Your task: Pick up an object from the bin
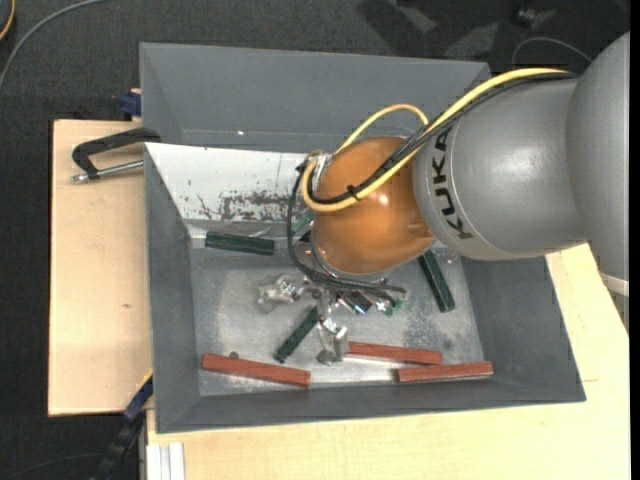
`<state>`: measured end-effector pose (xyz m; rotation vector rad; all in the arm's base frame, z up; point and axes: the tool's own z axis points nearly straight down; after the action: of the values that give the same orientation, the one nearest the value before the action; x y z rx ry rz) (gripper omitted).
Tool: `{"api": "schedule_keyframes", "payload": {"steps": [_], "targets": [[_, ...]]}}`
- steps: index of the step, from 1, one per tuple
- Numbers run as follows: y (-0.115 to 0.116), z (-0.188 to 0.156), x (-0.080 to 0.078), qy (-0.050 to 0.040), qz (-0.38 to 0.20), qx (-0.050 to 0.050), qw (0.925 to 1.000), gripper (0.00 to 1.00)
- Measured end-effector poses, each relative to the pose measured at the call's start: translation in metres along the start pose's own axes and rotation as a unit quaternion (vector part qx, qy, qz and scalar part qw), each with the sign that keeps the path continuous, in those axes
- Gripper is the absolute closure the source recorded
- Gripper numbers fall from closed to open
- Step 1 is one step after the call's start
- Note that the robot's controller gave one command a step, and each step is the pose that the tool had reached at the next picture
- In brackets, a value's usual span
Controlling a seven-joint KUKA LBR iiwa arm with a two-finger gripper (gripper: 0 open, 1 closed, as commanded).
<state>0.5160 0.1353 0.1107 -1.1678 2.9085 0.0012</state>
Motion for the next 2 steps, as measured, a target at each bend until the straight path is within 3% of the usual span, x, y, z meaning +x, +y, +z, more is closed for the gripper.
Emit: {"api": "schedule_keyframes", "payload": {"steps": [1,2], "targets": [[0.0052,0.0411,0.0040,0.0042,-0.107,-0.002,0.9943,0.00],[0.0059,0.0404,0.0028,0.0030,-0.106,-0.002,0.9944,0.00]]}}
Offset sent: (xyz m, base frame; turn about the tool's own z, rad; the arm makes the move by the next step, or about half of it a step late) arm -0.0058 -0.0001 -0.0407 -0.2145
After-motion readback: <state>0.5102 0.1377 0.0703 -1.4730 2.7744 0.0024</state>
